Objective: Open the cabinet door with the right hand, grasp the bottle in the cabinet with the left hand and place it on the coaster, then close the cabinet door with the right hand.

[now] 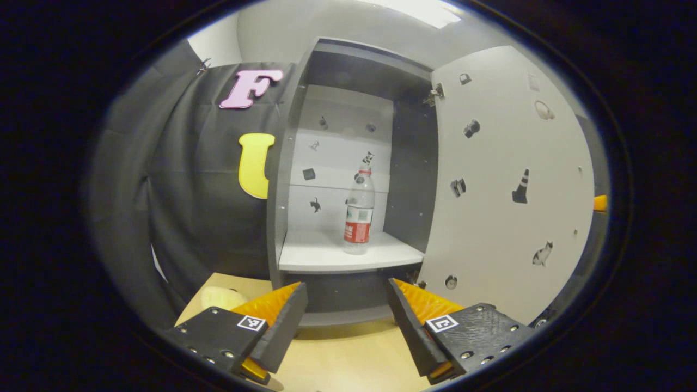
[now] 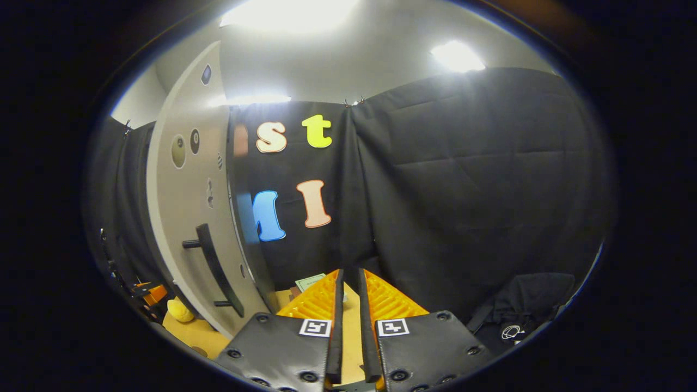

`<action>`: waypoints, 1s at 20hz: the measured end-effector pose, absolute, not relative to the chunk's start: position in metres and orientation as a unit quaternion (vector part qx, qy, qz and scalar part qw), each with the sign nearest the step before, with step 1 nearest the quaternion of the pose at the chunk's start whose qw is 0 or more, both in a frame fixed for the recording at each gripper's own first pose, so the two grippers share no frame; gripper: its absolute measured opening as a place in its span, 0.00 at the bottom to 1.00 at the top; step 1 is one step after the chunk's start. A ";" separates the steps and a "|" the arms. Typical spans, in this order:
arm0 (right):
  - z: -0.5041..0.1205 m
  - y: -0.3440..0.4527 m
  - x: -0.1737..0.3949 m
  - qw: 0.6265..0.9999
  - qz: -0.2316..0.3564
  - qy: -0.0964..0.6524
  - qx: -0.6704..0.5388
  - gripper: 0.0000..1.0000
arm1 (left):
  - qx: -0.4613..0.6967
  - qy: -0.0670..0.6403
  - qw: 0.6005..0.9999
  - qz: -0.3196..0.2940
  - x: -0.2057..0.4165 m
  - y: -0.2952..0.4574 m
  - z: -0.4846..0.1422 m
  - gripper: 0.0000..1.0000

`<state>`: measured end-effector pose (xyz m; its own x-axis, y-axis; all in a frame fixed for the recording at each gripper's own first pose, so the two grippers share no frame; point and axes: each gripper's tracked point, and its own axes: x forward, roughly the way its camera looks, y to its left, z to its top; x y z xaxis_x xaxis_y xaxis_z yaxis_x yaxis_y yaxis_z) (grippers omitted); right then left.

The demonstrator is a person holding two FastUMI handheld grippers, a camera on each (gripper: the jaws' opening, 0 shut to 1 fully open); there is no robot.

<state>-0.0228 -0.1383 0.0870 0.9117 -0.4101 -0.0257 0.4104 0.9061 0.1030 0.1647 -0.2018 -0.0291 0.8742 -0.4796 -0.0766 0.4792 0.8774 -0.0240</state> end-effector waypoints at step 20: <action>0.032 -0.202 0.120 0.975 -0.197 0.064 0.078 0.94 | 0.048 0.015 0.961 -0.271 0.350 -0.336 0.012 0.90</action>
<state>0.1197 -0.2017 0.0325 0.9142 -0.3737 -0.1565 0.3939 0.9104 0.1269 0.3497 -0.3364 0.0120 0.8529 -0.5192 -0.0556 0.5221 0.8487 0.0838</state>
